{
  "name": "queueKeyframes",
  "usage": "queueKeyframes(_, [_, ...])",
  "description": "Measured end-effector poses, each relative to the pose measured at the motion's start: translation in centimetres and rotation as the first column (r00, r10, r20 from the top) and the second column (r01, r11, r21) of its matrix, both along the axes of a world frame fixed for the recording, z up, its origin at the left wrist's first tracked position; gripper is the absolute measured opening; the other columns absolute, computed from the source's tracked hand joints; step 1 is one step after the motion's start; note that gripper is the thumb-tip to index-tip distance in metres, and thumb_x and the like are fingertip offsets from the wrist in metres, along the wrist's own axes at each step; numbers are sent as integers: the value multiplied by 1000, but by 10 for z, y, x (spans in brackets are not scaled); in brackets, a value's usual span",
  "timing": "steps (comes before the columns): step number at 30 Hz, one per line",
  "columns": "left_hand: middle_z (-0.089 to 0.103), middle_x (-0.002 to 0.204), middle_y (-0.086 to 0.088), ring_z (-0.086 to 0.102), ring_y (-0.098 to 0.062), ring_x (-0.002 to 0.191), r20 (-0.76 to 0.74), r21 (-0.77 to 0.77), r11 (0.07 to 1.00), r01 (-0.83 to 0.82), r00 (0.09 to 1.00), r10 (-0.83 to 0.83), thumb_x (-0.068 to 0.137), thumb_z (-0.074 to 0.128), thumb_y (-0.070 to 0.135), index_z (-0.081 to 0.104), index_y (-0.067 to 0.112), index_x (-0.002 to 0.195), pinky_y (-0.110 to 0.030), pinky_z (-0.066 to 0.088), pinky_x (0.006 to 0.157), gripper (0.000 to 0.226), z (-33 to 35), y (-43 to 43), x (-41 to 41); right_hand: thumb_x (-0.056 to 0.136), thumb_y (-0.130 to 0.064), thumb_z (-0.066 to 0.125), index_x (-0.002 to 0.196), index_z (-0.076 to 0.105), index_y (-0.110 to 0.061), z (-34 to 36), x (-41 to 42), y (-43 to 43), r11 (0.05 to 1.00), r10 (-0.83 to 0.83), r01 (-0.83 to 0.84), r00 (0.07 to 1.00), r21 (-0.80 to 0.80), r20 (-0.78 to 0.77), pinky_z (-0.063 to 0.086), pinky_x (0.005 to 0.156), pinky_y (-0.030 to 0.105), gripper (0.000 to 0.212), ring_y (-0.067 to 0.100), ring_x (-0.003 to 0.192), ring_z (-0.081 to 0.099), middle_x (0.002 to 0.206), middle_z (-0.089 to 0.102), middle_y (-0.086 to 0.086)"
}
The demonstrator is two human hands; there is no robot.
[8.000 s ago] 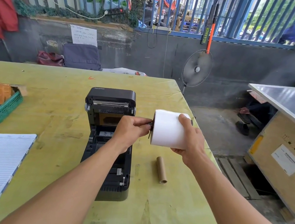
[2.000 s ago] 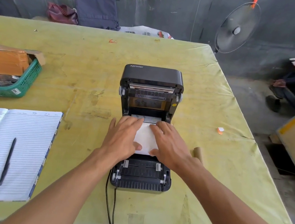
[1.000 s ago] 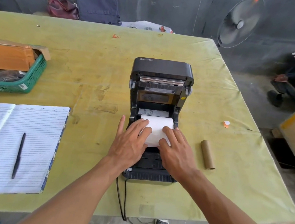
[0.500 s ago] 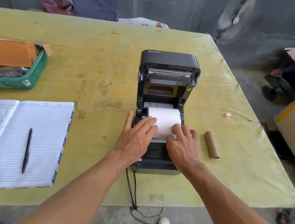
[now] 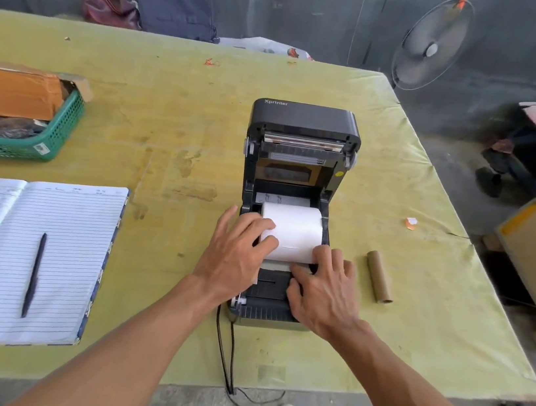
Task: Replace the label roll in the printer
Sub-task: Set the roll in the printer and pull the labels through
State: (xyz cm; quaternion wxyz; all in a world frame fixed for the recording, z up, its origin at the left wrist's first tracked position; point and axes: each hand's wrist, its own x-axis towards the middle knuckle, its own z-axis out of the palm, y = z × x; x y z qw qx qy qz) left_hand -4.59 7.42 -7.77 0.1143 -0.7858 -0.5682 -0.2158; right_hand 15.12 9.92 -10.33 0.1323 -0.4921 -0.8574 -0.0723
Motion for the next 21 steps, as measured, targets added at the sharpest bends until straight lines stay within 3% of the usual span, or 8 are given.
queueKeyframes(3, [67,93,-6,60,-23,83,70,-22,991,134,989,-132,74,68,-2,70,9,94,-37,49,74,23,-8,-10,5,78,-33,62,72,71,-18,2,1,5,1000,27,-28,1000,-6,-9,39,65,39,19,26,83,42,92,45,7])
queueKeyframes(7, [68,86,-4,62,-21,74,93,-173,976,134,988,-120,87,62,7,70,10,89,-33,52,63,9,-21,-13,17,76,-31,65,69,69,-18,3,5,7,997,73,-73,997,-29,-15,32,65,35,16,25,83,42,91,45,6])
queueKeyframes(11, [70,85,-2,66,-21,76,68,-216,971,97,994,-84,91,51,12,70,10,94,-34,53,67,19,-27,-13,27,77,-28,64,71,68,-17,4,11,6,992,111,-114,992,-52,-57,36,66,37,14,25,85,41,92,44,7])
queueKeyframes(14, [76,97,-7,71,-23,85,55,-205,976,70,997,-60,84,42,9,72,5,108,-37,56,82,39,-31,-19,29,78,-27,62,80,71,-16,5,16,3,988,128,-133,990,-79,-55,38,67,38,14,27,84,42,92,44,8])
queueKeyframes(17, [76,103,-7,73,-21,91,33,-209,977,31,999,-25,74,51,4,74,4,109,-45,50,97,42,-33,-21,28,77,-26,60,85,72,-15,6,21,0,983,147,-153,987,-102,-64,39,65,38,18,26,83,42,91,44,8])
queueKeyframes(21, [77,104,-6,73,-19,95,19,-216,975,44,999,-41,69,54,3,76,6,106,-53,45,102,43,-29,-25,29,79,-24,61,81,75,-17,10,25,5,975,149,-165,982,-147,-116,36,63,35,16,25,82,42,90,42,5])
